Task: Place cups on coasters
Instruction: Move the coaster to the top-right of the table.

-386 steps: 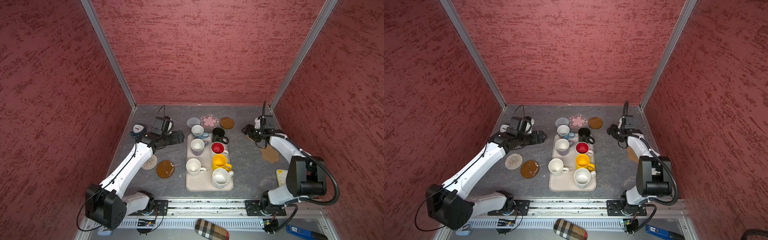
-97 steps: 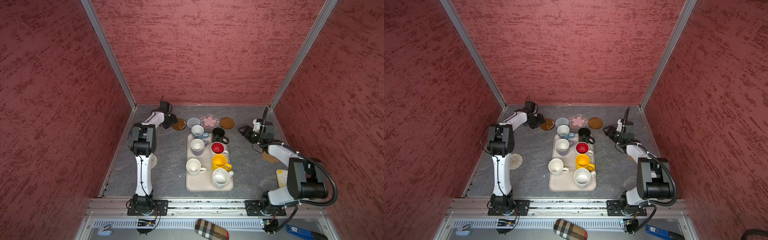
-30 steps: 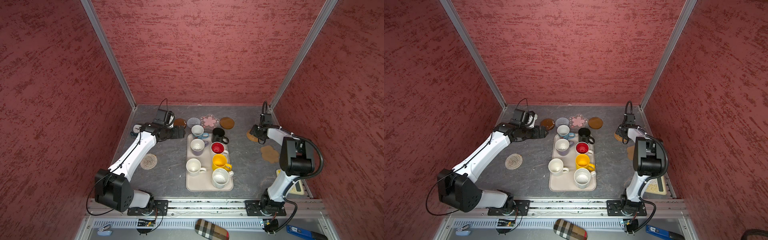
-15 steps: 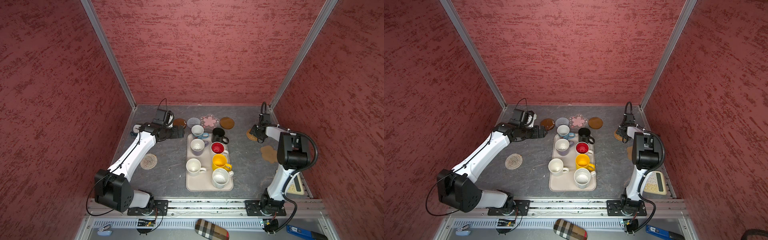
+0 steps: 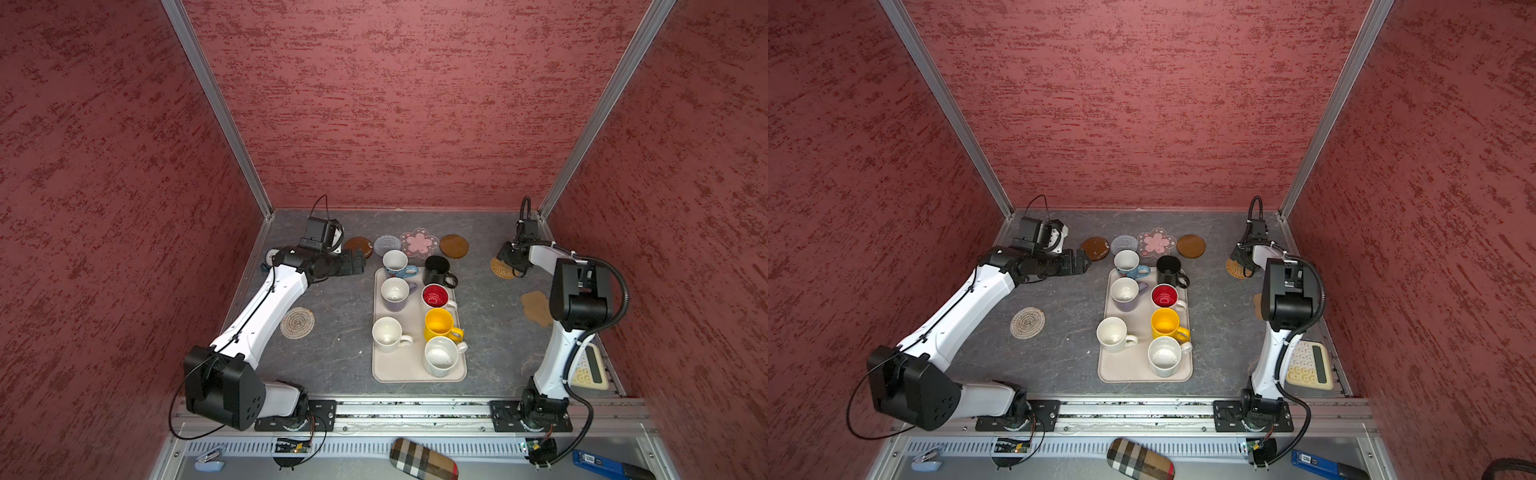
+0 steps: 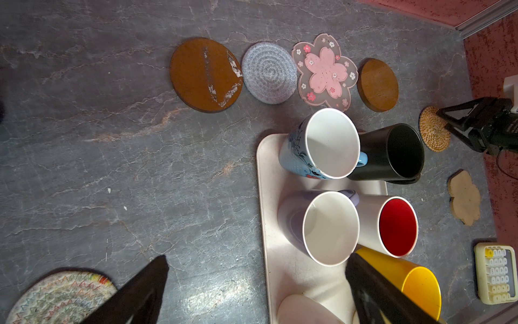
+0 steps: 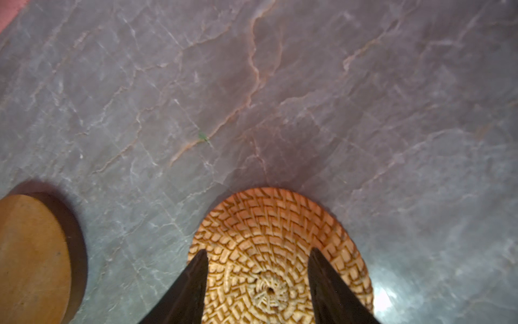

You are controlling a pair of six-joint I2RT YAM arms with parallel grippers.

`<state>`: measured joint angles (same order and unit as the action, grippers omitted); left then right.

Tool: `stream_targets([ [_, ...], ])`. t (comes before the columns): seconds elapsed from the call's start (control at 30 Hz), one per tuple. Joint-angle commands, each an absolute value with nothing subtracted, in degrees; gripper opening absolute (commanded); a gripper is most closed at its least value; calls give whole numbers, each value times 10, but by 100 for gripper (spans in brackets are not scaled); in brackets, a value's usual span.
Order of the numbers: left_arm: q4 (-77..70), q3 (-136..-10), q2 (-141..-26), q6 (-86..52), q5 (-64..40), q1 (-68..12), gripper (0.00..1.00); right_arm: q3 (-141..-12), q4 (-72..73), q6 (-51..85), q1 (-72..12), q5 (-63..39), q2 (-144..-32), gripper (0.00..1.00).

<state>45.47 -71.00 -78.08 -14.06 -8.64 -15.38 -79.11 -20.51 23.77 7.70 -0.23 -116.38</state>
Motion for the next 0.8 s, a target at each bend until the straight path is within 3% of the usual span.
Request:
stream_targets([
  [0.0,456,-710,-773,-132,-89,-148,99,-812,-225,239,75,-6,-1153,59],
  [0.27,457,-706,-764,-125,-69,-155,100,-803,-266,209,75,5,-1120,70],
  [0.77,460,-706,-757,-123,-61,-158,99,-773,-277,199,64,33,-1124,64],
])
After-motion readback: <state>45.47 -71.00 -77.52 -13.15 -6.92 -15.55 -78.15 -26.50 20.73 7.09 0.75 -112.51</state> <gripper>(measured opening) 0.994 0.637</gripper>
